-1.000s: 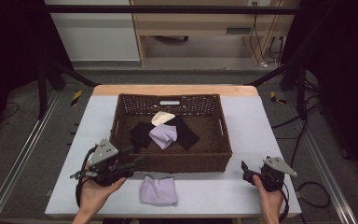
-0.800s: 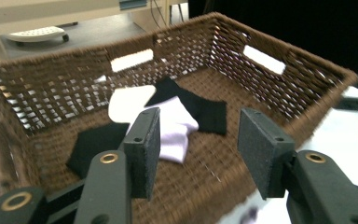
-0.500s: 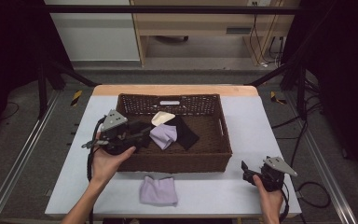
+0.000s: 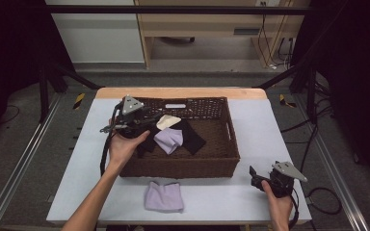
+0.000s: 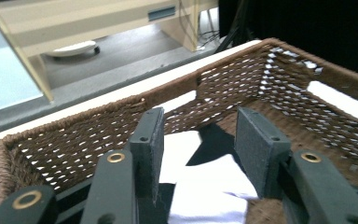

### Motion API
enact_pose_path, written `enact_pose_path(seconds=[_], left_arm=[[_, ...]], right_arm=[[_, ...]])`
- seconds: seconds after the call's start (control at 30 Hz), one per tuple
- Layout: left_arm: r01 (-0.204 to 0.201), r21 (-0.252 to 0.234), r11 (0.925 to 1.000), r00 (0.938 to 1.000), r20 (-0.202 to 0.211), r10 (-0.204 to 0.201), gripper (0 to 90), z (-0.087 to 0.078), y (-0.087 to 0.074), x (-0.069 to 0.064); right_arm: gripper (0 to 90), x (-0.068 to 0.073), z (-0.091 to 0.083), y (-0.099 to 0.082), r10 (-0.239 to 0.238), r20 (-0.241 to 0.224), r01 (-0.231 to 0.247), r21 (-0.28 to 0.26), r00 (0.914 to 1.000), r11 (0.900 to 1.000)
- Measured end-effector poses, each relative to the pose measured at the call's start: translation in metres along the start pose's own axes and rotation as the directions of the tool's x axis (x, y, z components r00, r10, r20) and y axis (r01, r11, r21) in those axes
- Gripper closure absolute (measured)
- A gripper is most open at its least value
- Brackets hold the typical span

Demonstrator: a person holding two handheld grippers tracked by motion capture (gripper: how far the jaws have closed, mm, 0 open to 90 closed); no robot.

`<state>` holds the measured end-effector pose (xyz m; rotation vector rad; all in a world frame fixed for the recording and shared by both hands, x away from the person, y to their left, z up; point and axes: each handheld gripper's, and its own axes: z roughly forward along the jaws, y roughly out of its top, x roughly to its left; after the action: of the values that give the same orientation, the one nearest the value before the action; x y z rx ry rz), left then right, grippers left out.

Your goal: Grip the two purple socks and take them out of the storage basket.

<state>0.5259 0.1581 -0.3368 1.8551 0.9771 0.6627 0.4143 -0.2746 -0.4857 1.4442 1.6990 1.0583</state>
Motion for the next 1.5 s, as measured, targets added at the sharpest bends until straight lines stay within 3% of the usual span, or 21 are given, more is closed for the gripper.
enact_pose_path(seconds=[0.23,0.4,0.53,0.67,0.73,0.83,1.07,1.17,1.33,1.43,1.5], left_arm=[[0.041,0.067,0.9969,0.9987,-0.033,-0.039,51.7,0.034,-0.009,0.012],[0.022,0.136,0.9905,0.9987,-0.048,-0.016,51.9,0.051,-0.017,0.013],[0.005,0.168,0.9857,0.9995,-0.032,0.000,52.5,0.059,-0.024,0.012],[0.019,0.197,0.9803,0.9998,-0.002,-0.019,50.8,0.063,-0.028,0.013],[-0.008,0.249,0.9686,1.0000,-0.001,0.009,49.3,0.068,-0.031,0.011],[-0.021,0.298,0.9545,0.9998,0.004,0.020,47.5,0.073,-0.034,0.010],[-0.062,0.368,0.9279,0.9980,0.011,0.063,43.2,0.081,-0.041,0.008],[-0.080,0.409,0.9090,0.9967,0.020,0.079,41.4,0.086,-0.044,0.007],[-0.073,0.440,0.8949,0.9973,0.040,0.061,40.9,0.090,-0.047,0.009],[-0.076,0.448,0.8906,0.9969,0.052,0.059,39.9,0.092,-0.049,0.009],[-0.084,0.465,0.8811,0.9961,0.065,0.060,38.6,0.094,-0.051,0.009]], right_arm=[[4.8,0.000,0.000,0.000,-0.001,-0.003,0.001,0.001,1.0000,1.0000],[4.8,0.000,0.000,0.000,-0.001,-0.004,0.001,0.000,1.0000,1.0000],[4.7,0.000,0.000,0.000,0.000,-0.004,0.000,-0.002,1.0000,1.0000],[4.7,0.000,0.000,0.000,-0.002,-0.004,0.002,-0.001,1.0000,1.0000],[4.8,0.000,-0.001,0.000,0.000,-0.003,0.000,-0.002,1.0000,1.0000],[4.7,0.000,-0.001,0.000,0.001,-0.002,-0.001,-0.004,1.0000,1.0000],[4.7,0.000,-0.001,0.000,-0.002,0.000,0.001,-0.006,1.0000,1.0000],[4.7,0.000,-0.001,0.000,-0.004,0.002,0.004,-0.006,1.0000,1.0000],[4.7,0.000,-0.001,0.000,-0.003,0.001,0.003,-0.006,1.0000,1.0000],[4.7,0.000,-0.001,0.000,-0.003,0.001,0.003,-0.005,1.0000,1.0000],[4.7,0.000,-0.001,0.000,-0.003,0.001,0.003,-0.005,1.0000,1.0000]])
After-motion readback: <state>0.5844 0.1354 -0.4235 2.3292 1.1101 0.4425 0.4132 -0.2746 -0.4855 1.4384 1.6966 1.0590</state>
